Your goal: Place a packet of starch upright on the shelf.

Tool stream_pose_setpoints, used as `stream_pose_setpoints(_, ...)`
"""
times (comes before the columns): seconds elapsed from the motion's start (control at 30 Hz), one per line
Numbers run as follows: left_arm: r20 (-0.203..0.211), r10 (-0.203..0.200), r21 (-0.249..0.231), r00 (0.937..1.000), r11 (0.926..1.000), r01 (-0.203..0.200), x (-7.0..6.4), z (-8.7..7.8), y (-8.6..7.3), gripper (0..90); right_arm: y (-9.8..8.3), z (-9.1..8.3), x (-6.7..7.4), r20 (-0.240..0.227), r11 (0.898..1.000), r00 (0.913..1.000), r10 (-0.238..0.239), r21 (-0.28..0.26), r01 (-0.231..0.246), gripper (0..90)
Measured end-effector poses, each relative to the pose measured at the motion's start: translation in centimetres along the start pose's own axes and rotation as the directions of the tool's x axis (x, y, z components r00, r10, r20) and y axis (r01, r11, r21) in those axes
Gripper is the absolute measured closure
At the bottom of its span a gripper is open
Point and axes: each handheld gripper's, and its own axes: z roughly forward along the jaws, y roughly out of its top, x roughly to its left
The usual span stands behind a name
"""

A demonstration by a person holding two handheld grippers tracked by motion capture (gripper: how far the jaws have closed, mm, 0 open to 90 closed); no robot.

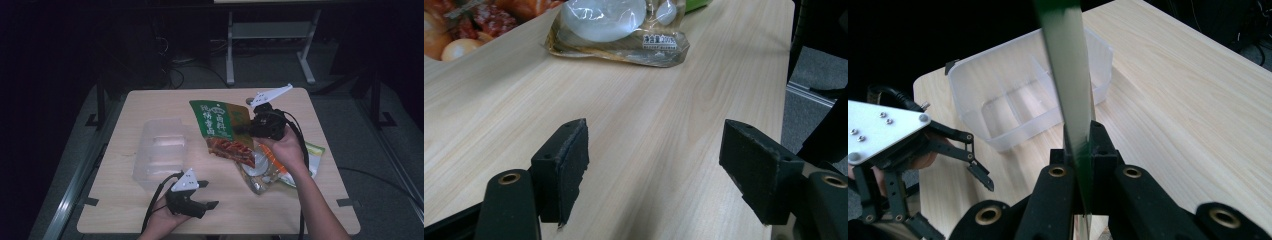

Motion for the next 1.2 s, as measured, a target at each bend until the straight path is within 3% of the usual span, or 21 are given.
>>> stream_pose_setpoints(0.3, 0.009, 0.003, 0.000, 1.0000, 1.0000, -0.003, -0.1, 0.1, -0.1, 27.2, 1.1, 0.5, -0.6, 0.001, 1.000, 1.0000, 0.003, 0.002, -0.003, 89.7)
stream_pose_setpoints(0.7, 0.016, 0.000, 0.002, 0.9999, 1.0000, 0.000, -0.3, 0.1, -0.1, 27.2, 4.6, 1.7, -0.9, 0.006, 1.000, 0.9998, -0.019, -0.005, 0.019, 89.7)
stream_pose_setpoints(1.2, 0.005, -0.002, 0.014, 1.0000, 0.9999, 0.002, -0.2, 0.0, -0.3, 27.0, 9.1, 5.7, -0.8, -0.036, 0.998, 0.9974, -0.062, -0.035, 0.061, 89.7)
